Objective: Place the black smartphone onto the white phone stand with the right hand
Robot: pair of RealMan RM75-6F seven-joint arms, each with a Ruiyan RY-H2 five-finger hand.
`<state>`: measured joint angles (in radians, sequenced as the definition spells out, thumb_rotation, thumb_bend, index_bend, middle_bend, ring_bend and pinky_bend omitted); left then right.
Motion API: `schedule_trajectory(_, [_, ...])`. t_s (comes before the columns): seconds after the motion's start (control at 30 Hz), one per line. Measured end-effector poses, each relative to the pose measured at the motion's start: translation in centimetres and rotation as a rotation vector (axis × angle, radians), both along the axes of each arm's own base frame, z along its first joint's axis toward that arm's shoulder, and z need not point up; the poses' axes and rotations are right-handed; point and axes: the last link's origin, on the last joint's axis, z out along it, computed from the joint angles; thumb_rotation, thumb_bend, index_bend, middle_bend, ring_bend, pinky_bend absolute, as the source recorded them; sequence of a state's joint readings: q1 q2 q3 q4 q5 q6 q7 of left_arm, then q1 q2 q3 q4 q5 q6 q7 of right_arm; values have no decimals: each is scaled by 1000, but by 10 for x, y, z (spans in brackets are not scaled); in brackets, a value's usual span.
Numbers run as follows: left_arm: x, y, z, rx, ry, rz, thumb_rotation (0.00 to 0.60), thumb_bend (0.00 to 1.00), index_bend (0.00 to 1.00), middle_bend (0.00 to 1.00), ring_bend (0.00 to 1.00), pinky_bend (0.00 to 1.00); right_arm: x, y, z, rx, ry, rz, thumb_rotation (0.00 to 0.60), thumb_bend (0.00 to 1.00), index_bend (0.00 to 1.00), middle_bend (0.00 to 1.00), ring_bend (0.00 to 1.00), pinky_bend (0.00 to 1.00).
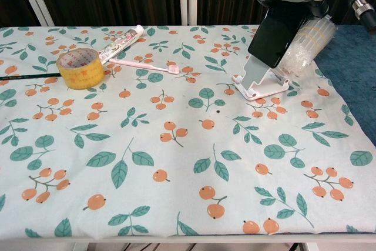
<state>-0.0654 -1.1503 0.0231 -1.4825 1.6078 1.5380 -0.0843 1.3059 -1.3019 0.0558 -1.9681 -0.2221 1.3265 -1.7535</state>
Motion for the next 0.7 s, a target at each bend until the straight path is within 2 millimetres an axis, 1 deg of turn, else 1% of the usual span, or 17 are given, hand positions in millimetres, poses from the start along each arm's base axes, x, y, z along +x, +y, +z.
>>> schedule_trajectory(0.7, [-5,-3,1,4,-13,9,458,74,88,88,99,213,5,3,-26,30,47,16,600,385,489,325,343,0])
